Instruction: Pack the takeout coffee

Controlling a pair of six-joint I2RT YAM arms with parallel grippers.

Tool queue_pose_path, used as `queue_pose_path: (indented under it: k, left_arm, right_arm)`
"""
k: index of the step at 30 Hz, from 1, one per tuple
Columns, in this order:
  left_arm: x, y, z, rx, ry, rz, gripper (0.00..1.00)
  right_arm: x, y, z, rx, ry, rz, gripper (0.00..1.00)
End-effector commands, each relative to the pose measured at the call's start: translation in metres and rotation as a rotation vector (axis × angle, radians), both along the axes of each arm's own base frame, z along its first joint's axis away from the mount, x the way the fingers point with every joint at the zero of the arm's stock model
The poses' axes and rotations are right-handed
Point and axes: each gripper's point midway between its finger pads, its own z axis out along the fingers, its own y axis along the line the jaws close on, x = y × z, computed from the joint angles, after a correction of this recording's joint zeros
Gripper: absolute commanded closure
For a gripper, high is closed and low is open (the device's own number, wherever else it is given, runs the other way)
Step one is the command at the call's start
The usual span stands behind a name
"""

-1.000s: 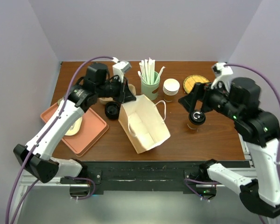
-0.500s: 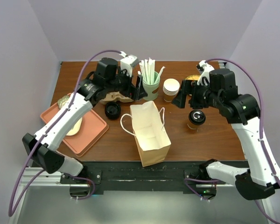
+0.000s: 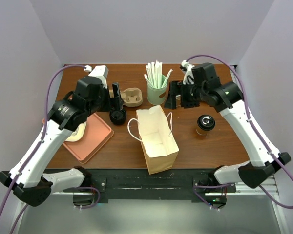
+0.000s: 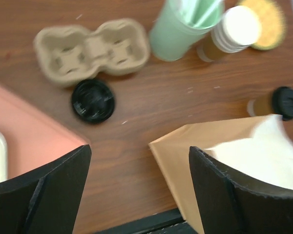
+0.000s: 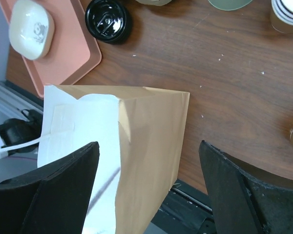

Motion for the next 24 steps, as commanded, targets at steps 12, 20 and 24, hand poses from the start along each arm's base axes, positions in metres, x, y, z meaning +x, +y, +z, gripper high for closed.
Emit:
queue_pose_path:
  k: [12, 20, 24]
  left_arm:
    - [0.01, 0.064, -0.037, 0.113, 0.136, 0.364, 0.16]
    - [0.016, 0.056, -0.042, 0.135, 0.152, 0.294, 0.14]
    - [0.029, 0.052, -0.037, 0.148, 0.129, 0.287, 0.11]
  right_arm:
    - [0.016, 0.023, -0.013, -0.35, -0.064, -0.014, 0.37]
    - [0.017, 0.019, -0.015, -0.321, -0.083, -0.068, 0.8]
    - [0.019, 0.011, -0.008, -0.304, -0.099, -0.145, 0.97]
